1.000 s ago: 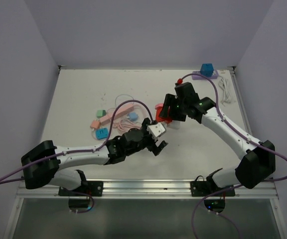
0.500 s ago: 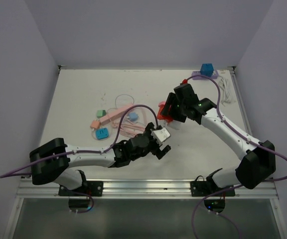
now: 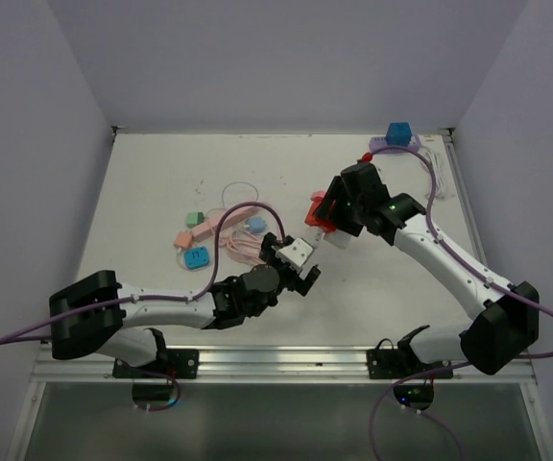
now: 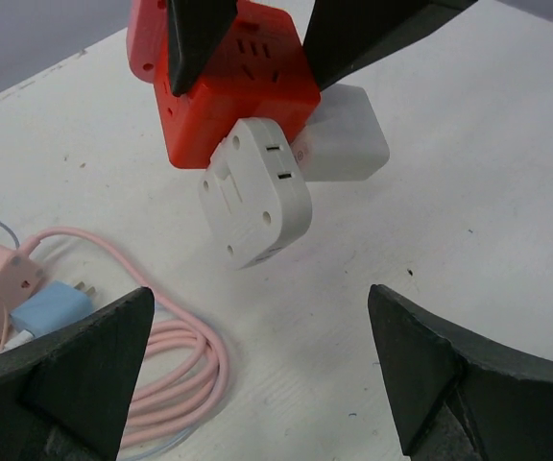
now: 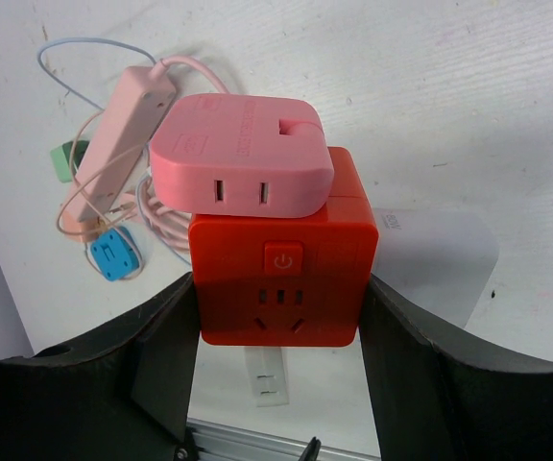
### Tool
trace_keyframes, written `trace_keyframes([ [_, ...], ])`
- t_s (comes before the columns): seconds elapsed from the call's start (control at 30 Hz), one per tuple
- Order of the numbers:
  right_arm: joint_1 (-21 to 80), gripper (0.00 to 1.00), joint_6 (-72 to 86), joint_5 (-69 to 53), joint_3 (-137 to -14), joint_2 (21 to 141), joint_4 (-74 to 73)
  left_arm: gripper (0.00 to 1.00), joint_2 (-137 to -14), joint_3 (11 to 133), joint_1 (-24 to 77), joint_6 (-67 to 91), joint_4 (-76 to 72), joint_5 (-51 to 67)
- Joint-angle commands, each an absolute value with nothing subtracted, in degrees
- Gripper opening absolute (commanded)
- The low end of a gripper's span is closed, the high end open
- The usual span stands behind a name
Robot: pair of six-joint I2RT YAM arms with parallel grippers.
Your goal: Pull the plug off the socket
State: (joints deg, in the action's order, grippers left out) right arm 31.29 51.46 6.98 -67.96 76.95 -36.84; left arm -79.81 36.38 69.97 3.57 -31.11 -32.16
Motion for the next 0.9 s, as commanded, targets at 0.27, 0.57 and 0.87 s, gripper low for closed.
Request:
trace_keyframes([
  [0.27, 32.34, 0.0, 57.04, 8.09, -69.7, 74.62, -34.36, 0.88, -88.5, 40.96, 72.86, -11.06, -48.15, -42.44],
  [0.57, 32.52, 0.0, 57.22, 7.74, -69.26, 73.74, -34.8, 0.74, -93.86, 42.19, 73.13, -24.25, -58.62, -45.0],
  [0.87, 32.52, 0.0, 56.87, 9.4, -69.7, 74.09, -34.8, 0.4, -93.08, 40.87, 73.65, -24.26, -55.9, -40.7],
])
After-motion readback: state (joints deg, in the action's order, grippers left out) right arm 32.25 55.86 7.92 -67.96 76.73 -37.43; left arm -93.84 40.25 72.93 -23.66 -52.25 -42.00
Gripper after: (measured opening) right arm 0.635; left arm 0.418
